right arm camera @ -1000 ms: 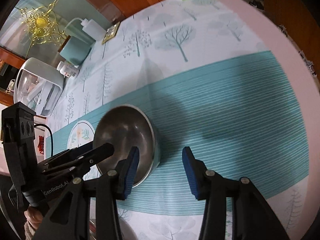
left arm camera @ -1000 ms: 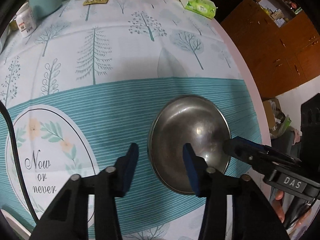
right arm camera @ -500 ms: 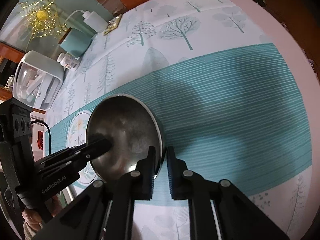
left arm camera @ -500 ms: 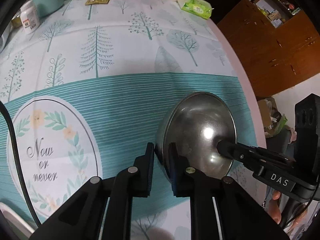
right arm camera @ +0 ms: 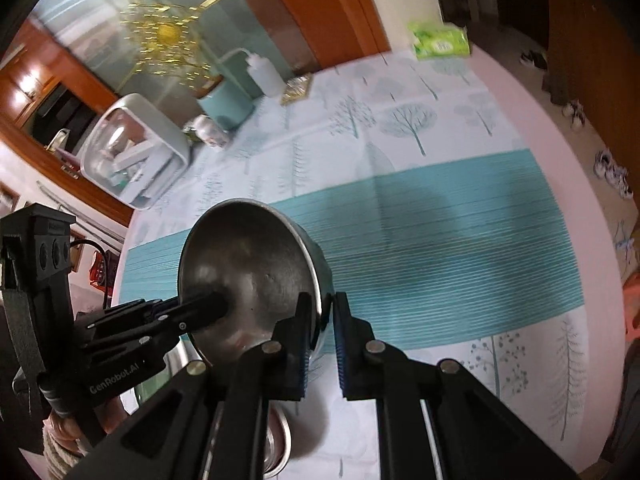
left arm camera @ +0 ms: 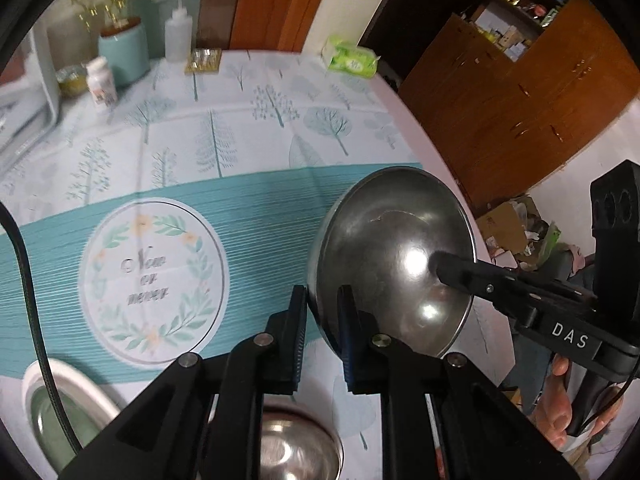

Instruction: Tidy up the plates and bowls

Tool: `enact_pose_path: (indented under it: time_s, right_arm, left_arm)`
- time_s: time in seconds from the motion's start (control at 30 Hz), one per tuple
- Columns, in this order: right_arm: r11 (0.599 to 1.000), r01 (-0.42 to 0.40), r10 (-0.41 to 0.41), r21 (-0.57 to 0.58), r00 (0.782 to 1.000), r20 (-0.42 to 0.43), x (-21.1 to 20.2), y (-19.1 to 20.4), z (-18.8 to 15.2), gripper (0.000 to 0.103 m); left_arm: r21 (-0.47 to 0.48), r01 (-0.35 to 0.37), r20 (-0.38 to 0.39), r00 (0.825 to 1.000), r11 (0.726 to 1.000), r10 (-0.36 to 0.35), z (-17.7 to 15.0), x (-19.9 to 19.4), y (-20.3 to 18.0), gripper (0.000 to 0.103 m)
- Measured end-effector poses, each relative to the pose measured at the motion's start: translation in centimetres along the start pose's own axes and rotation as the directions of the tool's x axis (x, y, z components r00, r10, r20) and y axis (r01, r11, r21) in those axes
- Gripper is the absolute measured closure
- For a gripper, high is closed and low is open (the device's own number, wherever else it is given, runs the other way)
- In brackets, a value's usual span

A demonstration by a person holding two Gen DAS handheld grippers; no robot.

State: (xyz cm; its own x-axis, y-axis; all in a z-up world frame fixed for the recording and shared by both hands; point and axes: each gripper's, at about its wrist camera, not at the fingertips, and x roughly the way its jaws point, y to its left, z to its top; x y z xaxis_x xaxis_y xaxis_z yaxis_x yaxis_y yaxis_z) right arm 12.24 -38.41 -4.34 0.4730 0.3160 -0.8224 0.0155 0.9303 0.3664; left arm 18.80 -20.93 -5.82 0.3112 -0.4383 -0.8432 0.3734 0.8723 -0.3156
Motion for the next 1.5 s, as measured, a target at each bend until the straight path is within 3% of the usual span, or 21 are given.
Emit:
enact_pose_path:
  time_s: [0.23, 0.47, 0.7, 0.93, 1.37, 1.5]
  right_arm:
    - [0.997, -0.041, 0.044, -0.072, 0.998, 0.042, -3.2, 3.7, -3.1, 0.092]
    - [0.989, -0.086, 0.085, -0.119, 0.996, -0.014, -2.6, 5.7, -7.3, 0.092]
    - [0.989, -0.073, 0.058, -0.13, 0.991, -0.12, 1.3, 6.0, -11.9, 0.092]
    - [0.992, -0.065, 0.045, -0.108, 0.984, -0.175, 3.7, 5.1, -13.5, 0.092]
    - [0.99, -0.045, 0.012, -0.134, 0.971, -0.237, 6.7, 5.4, -14.3, 0.092]
    - [0.986, -0.026, -0.012, -0.166, 0.975, -0.221, 6.8, 5.8, -14.4, 0.092]
  left_arm:
    - [0.001, 0.013, 0.081, 0.997, 1.0, -0.013, -4.2, -6.4, 0.6, 0.09]
    - [0.005, -0.016, 0.1, 0.995, 1.0, 0.016, -9.7, -9.1, 2.1, 0.088]
    - [-0.059, -0.016, 0.048, 0.999, 0.998, 0.018, -14.9, -6.8, 4.3, 0.088]
    - [-0.178, 0.044, -0.046, 0.998, 0.983, -0.053, -18.3, -2.8, 6.5, 0.088]
    - [-0.196, -0.004, -0.078, 0.997, 0.981, -0.012, -19.0, -1.5, 7.7, 0.088]
    - [-0.196, -0.012, -0.084, 0.996, 0.98, -0.005, -18.9, -1.5, 8.1, 0.087]
